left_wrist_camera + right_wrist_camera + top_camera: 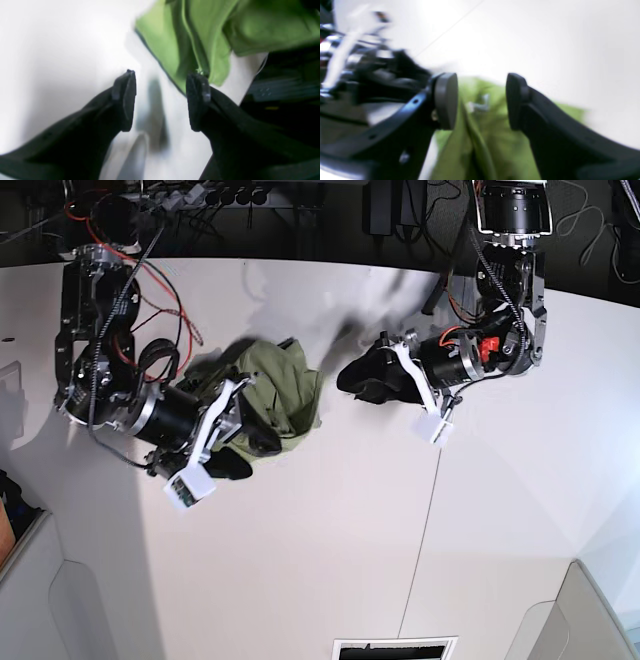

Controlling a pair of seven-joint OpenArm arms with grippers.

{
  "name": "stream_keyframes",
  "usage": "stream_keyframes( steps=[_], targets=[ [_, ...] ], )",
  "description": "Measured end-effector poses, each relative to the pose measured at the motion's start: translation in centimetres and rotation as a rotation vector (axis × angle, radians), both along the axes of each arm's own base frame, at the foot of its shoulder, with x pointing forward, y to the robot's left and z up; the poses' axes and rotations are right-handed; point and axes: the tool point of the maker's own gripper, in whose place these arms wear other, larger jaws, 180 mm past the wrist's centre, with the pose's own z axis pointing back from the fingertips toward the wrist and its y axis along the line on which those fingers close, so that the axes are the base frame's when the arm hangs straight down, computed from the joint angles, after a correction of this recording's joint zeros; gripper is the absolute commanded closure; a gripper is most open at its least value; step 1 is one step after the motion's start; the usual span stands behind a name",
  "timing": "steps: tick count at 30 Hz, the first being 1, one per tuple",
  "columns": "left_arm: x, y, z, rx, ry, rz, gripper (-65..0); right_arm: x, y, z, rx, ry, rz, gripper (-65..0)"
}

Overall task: Layout the t-shirt on the table in an organized manner, then fold the t-shirt properly
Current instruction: 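Fold the strip end with the right gripper toward the left gripper, then press the folded bundle with both grippers to square it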

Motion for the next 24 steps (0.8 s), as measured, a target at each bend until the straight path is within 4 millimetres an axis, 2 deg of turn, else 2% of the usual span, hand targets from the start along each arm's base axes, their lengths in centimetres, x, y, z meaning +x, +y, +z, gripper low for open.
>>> stream_keyframes(
  steps=[3, 7, 11, 14, 15, 16, 18, 22, 24],
  targets=[
    [0.5, 1.6, 1.8, 0.040, -0.063, -0.010, -34.2, 1.3, -2.2, 1.0, -0.024, -0.033, -0.045, -30.8],
    [0.8, 3.2, 2.6, 0.092, -0.099, -0.016, -34.2, 1.9, -3.3, 1.9, -0.027, -0.055, -0.062, -30.8],
    [1.0, 3.2, 2.7, 0.093, -0.105, -0.014, -34.2, 2.0, -3.5, 1.8, -0.032, -0.059, -0.071, -30.8],
    [1.1, 3.0, 3.3, 0.081, -0.120, -0.017, -34.2, 2.9, -4.6, 1.6, -0.086, -0.096, -0.122, -29.6],
    [1.1, 2.8, 3.8, 0.077, -0.135, -0.019, -34.2, 3.3, -5.1, 1.4, -0.101, -0.107, -0.142, -25.8],
    [1.3, 2.7, 4.3, 0.076, -0.154, -0.021, -34.2, 3.6, -5.3, 1.1, -0.103, -0.109, -0.157, -19.3],
    [1.8, 2.6, 5.4, 0.080, -0.189, -0.027, -33.3, 4.2, -5.8, 0.5, -0.098, -0.114, -0.186, 0.0],
    [3.1, 1.6, 8.7, 0.032, -0.280, -0.041, -17.2, 4.6, -6.7, -2.1, -0.087, -0.055, -0.221, 0.0],
    [3.2, 0.6, 10.0, -0.002, -0.316, -0.054, -14.7, 4.6, -7.0, -3.5, -0.079, -0.019, -0.232, 0.0]
  ],
)
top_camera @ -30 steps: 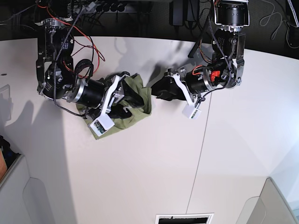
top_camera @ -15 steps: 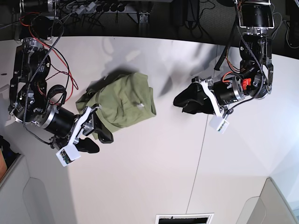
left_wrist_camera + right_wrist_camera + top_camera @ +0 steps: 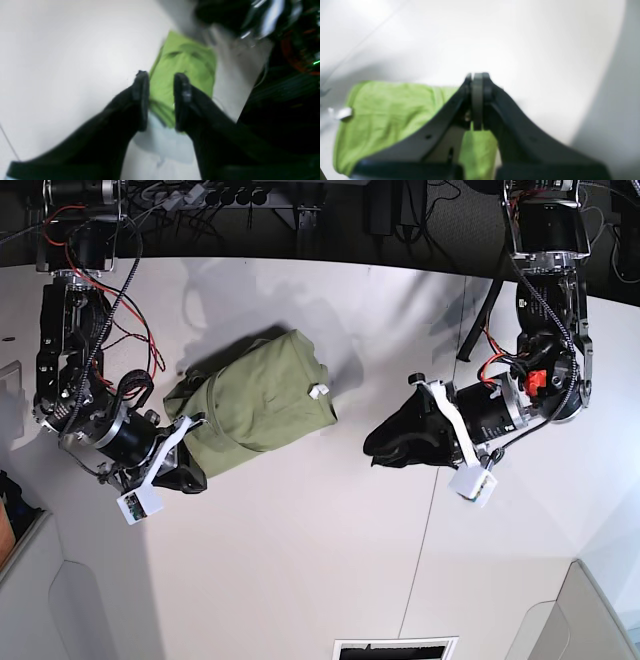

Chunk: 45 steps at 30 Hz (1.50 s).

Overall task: Layout the t-shirt on the table in an organized manner, then fold the t-shirt properly
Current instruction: 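Press the folded bundle with both grippers to square it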

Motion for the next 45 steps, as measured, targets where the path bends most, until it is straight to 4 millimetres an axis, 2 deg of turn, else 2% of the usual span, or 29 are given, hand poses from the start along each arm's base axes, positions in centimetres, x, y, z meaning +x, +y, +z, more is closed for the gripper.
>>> stream_keyframes(
  steps=[2, 4, 8, 9, 11, 14, 18, 23, 27, 30, 33, 39, 45],
  targets=[
    [-0.8, -2.1, 0.1, -0.005, -0.001, -0.058, -14.7, 0.2, -0.3, -0.9, 0.013, 0.007, -0.016, 0.0],
    [-2.0, -5.1, -0.4, -0.009, 0.011, -0.136, -14.7, 0.5, -0.6, -2.0, 0.028, 0.038, -0.029, 0.0],
    [-4.9, -11.1, -3.0, 0.057, 0.033, -0.274, -14.7, 1.2, -0.8, -4.0, 0.059, 0.103, -0.054, 0.0],
    [-5.4, -12.2, -3.6, 0.055, 0.038, -0.285, -14.7, 1.3, -0.8, -4.6, 0.063, 0.122, -0.057, 0.0],
    [-5.8, -12.9, -5.4, 0.089, 0.053, -0.288, -14.7, 1.6, -1.0, -5.7, 0.059, 0.158, -0.060, 0.0],
    [-5.8, -12.0, -8.2, 0.155, 0.102, -0.273, -14.7, 1.5, -0.6, -6.9, 0.054, 0.193, -0.045, 0.0],
    [-6.1, -11.0, -10.6, 0.204, 0.161, -0.265, -14.7, 0.5, 0.3, -8.1, 0.038, 0.235, -0.012, 0.0],
    [-6.3, -10.2, -12.3, 0.242, 0.195, -0.258, -14.7, -1.3, 0.4, -8.4, 0.111, 0.299, -0.002, 0.0],
    [-6.1, -7.6, -13.4, 0.298, 0.198, -0.242, -14.7, -4.3, -0.3, -8.9, 0.110, 0.329, 0.015, 0.0],
    [-5.2, -5.2, -13.5, 0.344, 0.170, -0.217, -14.7, -6.9, -0.1, -9.0, 0.113, 0.348, 0.044, 0.0],
    [-4.4, -3.5, -13.5, 0.384, 0.153, -0.203, -14.7, -9.2, 1.5, -8.5, 0.157, 0.360, 0.080, 0.0],
    [-2.6, -2.9, -12.7, 0.429, 0.112, -0.195, -14.7, -12.9, 4.8, -7.7, 0.236, 0.368, 0.128, 0.0],
    [-0.8, -2.6, -11.6, 0.449, 0.069, -0.184, -14.7, -14.9, 8.0, -7.0, 0.316, 0.379, 0.148, 0.0]
  ],
)
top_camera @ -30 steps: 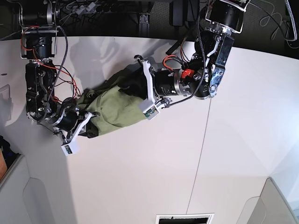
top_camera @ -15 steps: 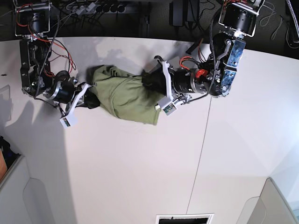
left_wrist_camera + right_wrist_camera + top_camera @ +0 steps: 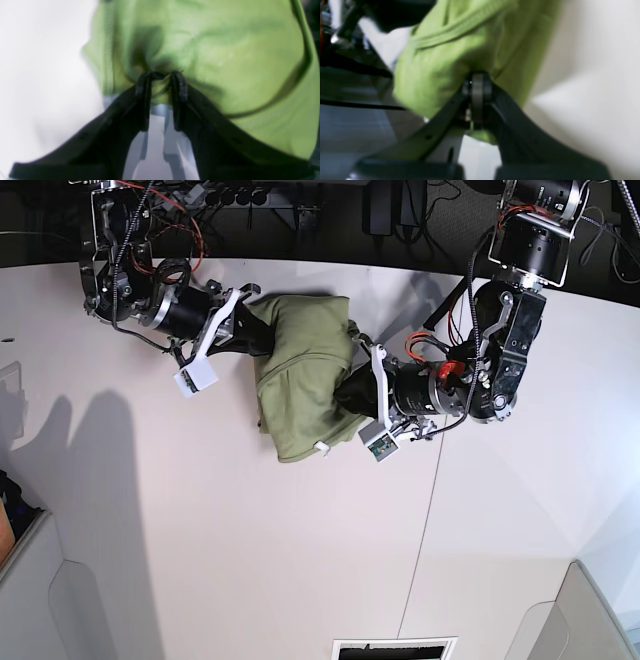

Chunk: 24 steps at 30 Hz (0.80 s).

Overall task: Layout the t-shirt on the table in an organized manner, then fold the t-shirt properly
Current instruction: 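Press the folded bundle with both grippers to square it, then withdraw the right gripper and flatten the bundle with the left gripper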

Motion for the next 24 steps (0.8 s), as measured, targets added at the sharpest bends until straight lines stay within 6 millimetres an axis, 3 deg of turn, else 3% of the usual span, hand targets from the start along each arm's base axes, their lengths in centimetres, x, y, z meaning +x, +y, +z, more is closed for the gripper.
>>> stream_keyframes(
  steps=[4, 7, 11, 16, 19, 24],
  targets=[
    [1.5, -0.1, 1.3, -0.004, -0.038, -0.002, -14.7, -0.5, 0.4, 0.0, 0.002, 0.004, 0.002, 0.0],
    [1.6, 0.3, 1.5, 0.008, -0.017, -0.010, -14.7, 0.2, -0.6, 0.6, -0.018, -0.023, -0.023, 0.0],
    [0.9, 0.7, 3.7, -0.027, -0.014, -0.041, -14.7, 2.1, -4.0, 2.0, -0.042, -0.081, -0.126, 0.0],
    [-0.2, -1.5, 9.1, -0.128, -0.129, -0.129, -14.7, 3.2, -8.5, 2.5, -0.086, -0.096, -0.244, 0.0],
    [-1.3, -2.5, 8.2, -0.144, -0.113, -0.124, -14.7, 3.2, -10.4, 2.4, -0.118, -0.089, -0.282, 0.0],
    [-2.6, -5.9, 5.7, -0.239, -0.068, -0.066, -14.7, 3.4, -13.3, 2.8, -0.177, -0.108, -0.304, 0.0]
  ],
)
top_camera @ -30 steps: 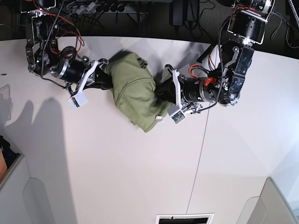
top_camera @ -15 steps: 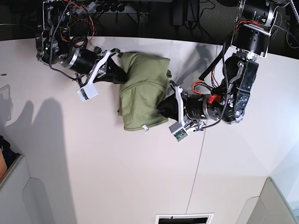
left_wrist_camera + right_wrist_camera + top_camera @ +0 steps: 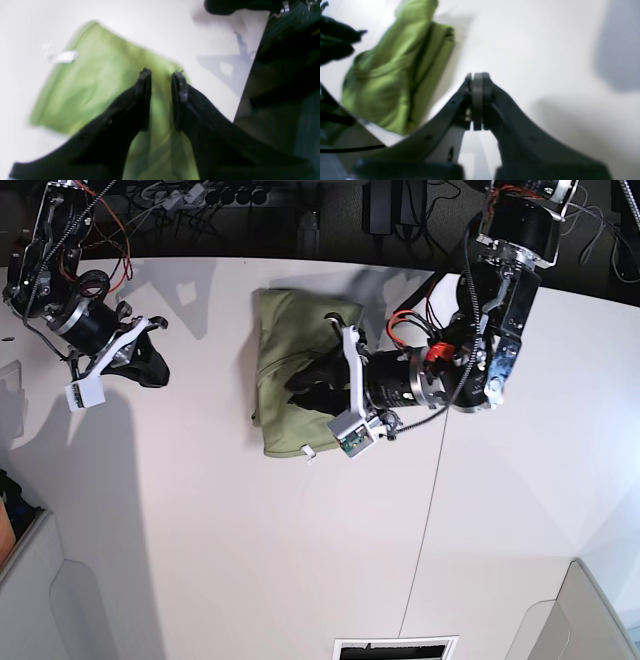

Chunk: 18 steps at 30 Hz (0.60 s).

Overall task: Layout the t-shirt on the table in an organized manner, then fold the t-shirt properly
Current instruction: 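Withdraw the right gripper and flatten the bundle with the left gripper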

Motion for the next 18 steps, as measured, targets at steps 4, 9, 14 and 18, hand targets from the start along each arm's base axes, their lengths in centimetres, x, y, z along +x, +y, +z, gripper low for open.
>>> stream_keyframes(
  steps=[4, 9, 14, 18],
  targets=[
    [-0.3, 0.1, -3.9, -0.042, 0.084, 0.079, -14.7, 0.0, -0.7, 0.1, -0.022, -0.001, 0.001, 0.0],
    [-0.4, 0.9, -7.0, -0.070, 0.155, 0.128, -14.7, -0.5, -0.5, -0.3, -0.018, 0.014, 0.003, 0.0],
    [-0.1, 0.7, -6.0, -0.062, 0.136, 0.116, -14.7, -0.4, -0.7, -0.3, -0.022, 0.011, 0.002, 0.0],
    [0.0, 0.1, -3.0, -0.041, 0.072, 0.070, -14.7, -0.4, -0.6, -0.2, -0.015, 0.009, 0.002, 0.0]
  ],
)
